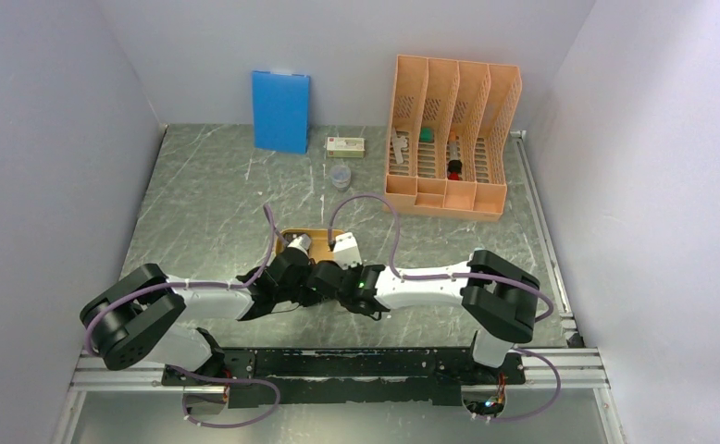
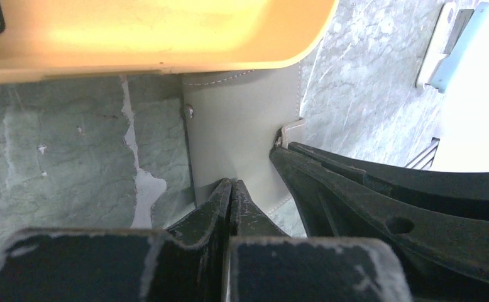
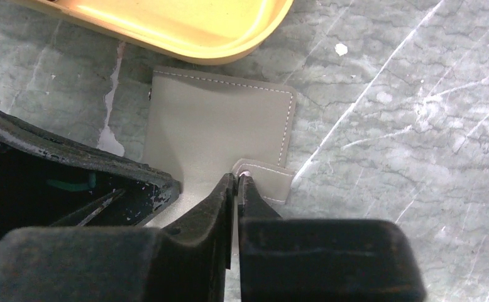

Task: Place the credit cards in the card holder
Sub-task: Open the card holder at the center of the board.

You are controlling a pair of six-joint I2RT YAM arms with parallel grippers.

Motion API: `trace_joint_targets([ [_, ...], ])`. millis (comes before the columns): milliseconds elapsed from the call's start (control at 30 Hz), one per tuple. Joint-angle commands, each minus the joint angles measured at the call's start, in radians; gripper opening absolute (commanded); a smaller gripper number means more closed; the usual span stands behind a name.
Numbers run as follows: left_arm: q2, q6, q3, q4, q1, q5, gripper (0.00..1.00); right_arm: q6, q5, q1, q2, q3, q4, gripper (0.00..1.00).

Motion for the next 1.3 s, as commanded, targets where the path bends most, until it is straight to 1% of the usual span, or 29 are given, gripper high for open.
trace_joint_targets([
  [0, 0.030, 0.009, -0.032, -0.073, 0.005, -0.011, 0.05, 0.020, 0.039, 0.000, -0.011, -0.018, -0.068, 0.00],
  [133, 0.039, 0.005, -0.027, -0.098, 0.005, -0.027, 0.05, 0.051, 0.036, 0.001, -0.050, -0.033, -0.085, 0.00],
  [233, 0.058, -0.002, -0.020, -0.128, 0.006, -0.044, 0.05, 0.081, 0.017, -0.002, -0.110, -0.064, -0.082, 0.00],
  [500, 0.094, -0.002, -0.025, -0.106, 0.005, -0.028, 0.05, 0.131, -0.011, -0.029, -0.214, -0.141, -0.079, 0.00],
  [600, 0.080, 0.016, -0.021, -0.090, 0.005, -0.008, 0.05, 0.149, -0.051, -0.058, -0.262, -0.186, -0.054, 0.00],
  [700, 0.031, 0.033, -0.024, -0.077, 0.006, 0.015, 0.06, 0.157, -0.088, -0.099, -0.318, -0.247, -0.017, 0.00],
  [733, 0.008, 0.039, -0.022, -0.079, 0.005, 0.020, 0.09, 0.154, -0.100, -0.112, -0.337, -0.263, -0.009, 0.00],
  [767, -0.015, 0.047, -0.016, -0.092, 0.005, 0.022, 0.15, 0.150, -0.106, -0.123, -0.357, -0.285, 0.000, 0.00],
  [833, -0.063, 0.072, 0.002, -0.127, 0.005, 0.022, 0.34, 0.141, -0.117, -0.130, -0.405, -0.314, 0.021, 0.00],
  [867, -0.087, 0.085, 0.013, -0.149, 0.003, 0.019, 0.46, 0.125, -0.128, -0.131, -0.432, -0.330, 0.045, 0.00],
  [967, -0.151, 0.124, 0.038, -0.204, -0.001, 0.013, 0.64, 0.045, -0.195, -0.136, -0.511, -0.368, 0.122, 0.00],
  [1033, -0.183, 0.141, 0.043, -0.219, -0.005, 0.016, 0.84, 0.000, -0.235, -0.136, -0.547, -0.379, 0.152, 0.00],
  [1067, -0.196, 0.147, 0.044, -0.219, -0.007, 0.019, 0.90, -0.015, -0.251, -0.136, -0.562, -0.383, 0.161, 0.00],
  [1100, -0.203, 0.153, 0.046, -0.219, -0.010, 0.020, 0.94, -0.027, -0.265, -0.136, -0.574, -0.385, 0.166, 0.00],
  [1133, -0.206, 0.158, 0.050, -0.223, -0.013, 0.018, 0.95, -0.037, -0.279, -0.135, -0.589, -0.389, 0.173, 0.00],
  [1267, -0.178, 0.178, 0.097, -0.242, -0.036, 0.010, 0.96, -0.056, -0.330, -0.136, -0.633, -0.409, 0.215, 0.00],
])
